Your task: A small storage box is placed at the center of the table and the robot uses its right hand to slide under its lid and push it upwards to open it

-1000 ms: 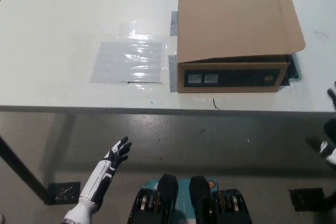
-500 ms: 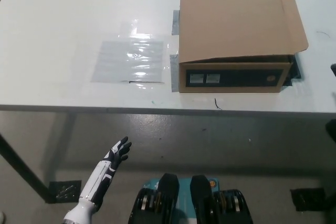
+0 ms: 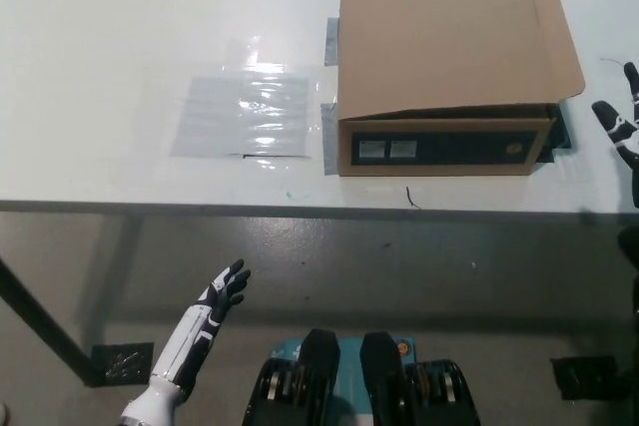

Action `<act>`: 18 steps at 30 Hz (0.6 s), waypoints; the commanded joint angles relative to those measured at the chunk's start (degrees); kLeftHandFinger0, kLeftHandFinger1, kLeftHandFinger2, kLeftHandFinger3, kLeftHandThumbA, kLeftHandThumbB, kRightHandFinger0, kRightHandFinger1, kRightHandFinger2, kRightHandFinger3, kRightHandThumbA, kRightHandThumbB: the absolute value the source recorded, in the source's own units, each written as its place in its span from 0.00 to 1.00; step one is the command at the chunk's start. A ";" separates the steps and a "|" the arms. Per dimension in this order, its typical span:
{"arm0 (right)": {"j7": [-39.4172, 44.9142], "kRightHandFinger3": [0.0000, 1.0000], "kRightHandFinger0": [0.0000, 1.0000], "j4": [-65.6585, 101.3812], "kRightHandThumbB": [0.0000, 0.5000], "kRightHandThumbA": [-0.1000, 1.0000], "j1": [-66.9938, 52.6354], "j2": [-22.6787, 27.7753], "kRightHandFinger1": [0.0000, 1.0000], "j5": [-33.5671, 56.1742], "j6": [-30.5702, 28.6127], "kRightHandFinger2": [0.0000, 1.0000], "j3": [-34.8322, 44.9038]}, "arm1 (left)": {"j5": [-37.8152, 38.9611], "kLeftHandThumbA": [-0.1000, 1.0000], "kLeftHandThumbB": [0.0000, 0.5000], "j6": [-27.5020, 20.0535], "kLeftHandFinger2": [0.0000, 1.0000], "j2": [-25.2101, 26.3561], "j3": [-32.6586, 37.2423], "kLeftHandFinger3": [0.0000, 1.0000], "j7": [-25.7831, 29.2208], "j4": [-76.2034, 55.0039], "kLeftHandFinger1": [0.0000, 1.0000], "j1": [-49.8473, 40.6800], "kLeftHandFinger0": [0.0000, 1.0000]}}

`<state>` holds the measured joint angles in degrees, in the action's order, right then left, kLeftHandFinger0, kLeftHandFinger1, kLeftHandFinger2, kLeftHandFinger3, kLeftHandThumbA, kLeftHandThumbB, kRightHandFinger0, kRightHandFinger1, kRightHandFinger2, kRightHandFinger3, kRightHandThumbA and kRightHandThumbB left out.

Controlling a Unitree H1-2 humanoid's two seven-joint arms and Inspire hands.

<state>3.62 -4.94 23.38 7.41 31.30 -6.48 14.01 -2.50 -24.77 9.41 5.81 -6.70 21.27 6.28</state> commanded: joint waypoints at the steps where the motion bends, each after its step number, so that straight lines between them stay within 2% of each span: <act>1: -0.48 1.00 1.00 -0.73 0.66 1.00 3.40 0.29 1.00 -2.89 -3.26 1.00 0.74 | -0.42 1.00 1.00 -2.16 1.00 0.87 0.10 1.00 -0.75 -1.15 1.00 1.16 1.00; 9: -0.45 1.00 1.00 -2.64 0.69 1.00 5.97 -0.93 1.00 0.01 -0.82 1.00 1.68 | -0.34 1.00 1.00 -2.15 1.00 0.72 -0.08 1.00 -0.82 -1.33 1.00 1.31 1.00; 13: -0.82 1.00 1.00 -2.59 0.65 1.00 6.64 -1.66 1.00 1.09 0.54 1.00 2.03 | -0.54 1.00 1.00 -2.16 1.00 0.75 -0.12 1.00 -0.70 -1.17 1.00 1.43 1.00; 18: -0.42 1.00 1.00 -4.08 0.65 1.00 8.06 -2.64 1.00 3.22 1.74 1.00 2.65 | -0.52 1.00 1.00 -2.16 1.00 0.88 -0.07 1.00 -0.78 -1.25 1.00 1.41 1.00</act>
<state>2.91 -8.76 27.76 5.14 31.47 -5.89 15.40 -3.17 -24.78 9.41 5.80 -6.70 21.26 6.58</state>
